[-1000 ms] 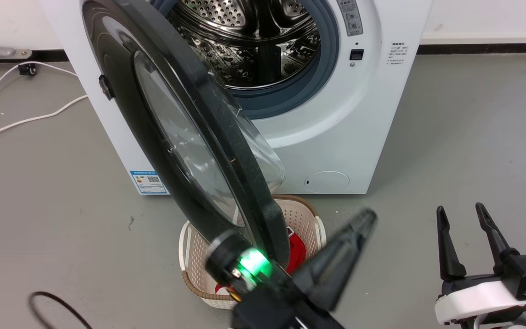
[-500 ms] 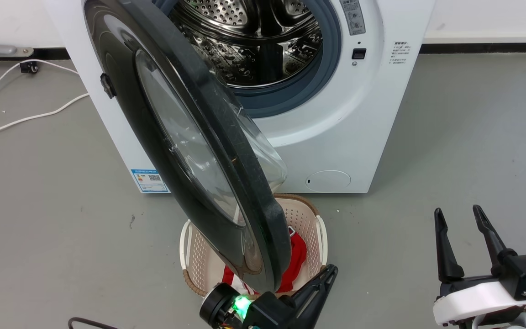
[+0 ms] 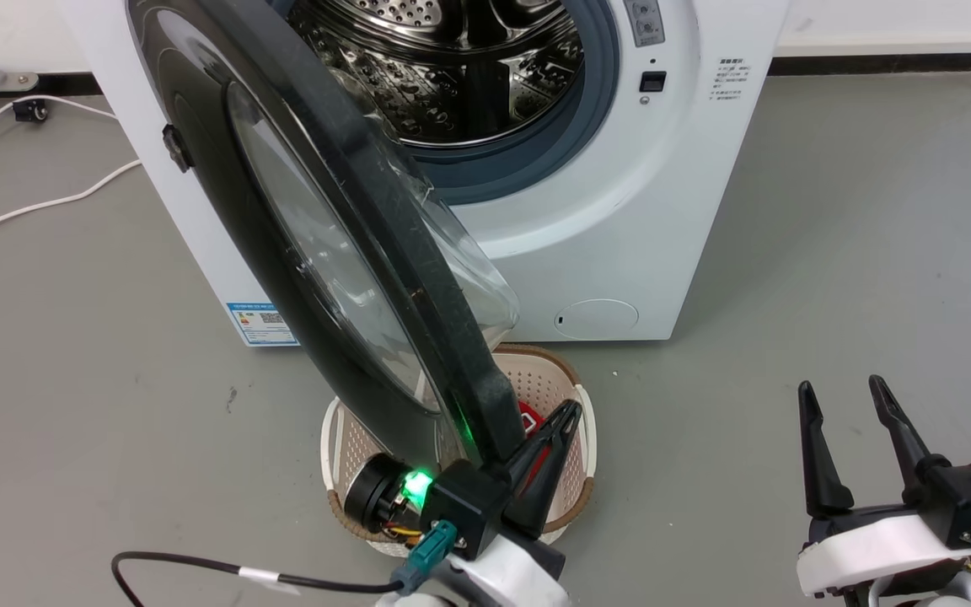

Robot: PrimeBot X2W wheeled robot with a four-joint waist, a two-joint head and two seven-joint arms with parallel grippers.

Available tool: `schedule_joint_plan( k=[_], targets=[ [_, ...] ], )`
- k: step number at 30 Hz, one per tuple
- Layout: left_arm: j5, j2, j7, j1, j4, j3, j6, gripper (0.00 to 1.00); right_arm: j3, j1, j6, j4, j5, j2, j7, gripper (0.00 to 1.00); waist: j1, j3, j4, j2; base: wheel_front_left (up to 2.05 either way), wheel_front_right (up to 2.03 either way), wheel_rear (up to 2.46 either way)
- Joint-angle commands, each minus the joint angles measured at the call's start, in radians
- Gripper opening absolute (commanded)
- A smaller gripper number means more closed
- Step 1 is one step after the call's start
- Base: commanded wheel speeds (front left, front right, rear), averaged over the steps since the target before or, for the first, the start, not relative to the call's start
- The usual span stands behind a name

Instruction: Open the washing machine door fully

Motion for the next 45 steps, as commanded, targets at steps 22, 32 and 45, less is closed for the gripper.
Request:
schedule_joint_plan(
  k=[22,32,45],
  targets=[
    [-0.027,0.027,-0.030,-0.033,0.049,0.030,0.071,0.00,0.009,-0.021,-0.001,0.022,0.020,0.003,0.001,1.00,-0.0001,-0.003,0.008,-0.0001,0.00,0.00,0.00],
    [-0.044,0.041,-0.008,0.038,-0.019,0.012,0.087,0.00,0.018,-0.005,-0.001,0.031,0.029,0.003,0.001,1.00,-0.0001,-0.021,0.045,-0.0001,0.00,0.00,0.00],
    [-0.058,0.058,0.015,0.138,-0.104,0.004,0.135,0.00,0.021,0.024,-0.001,0.032,0.034,0.003,0.005,1.00,-0.0001,-0.048,0.103,-0.0001,0.00,0.00,0.00]
  ],
)
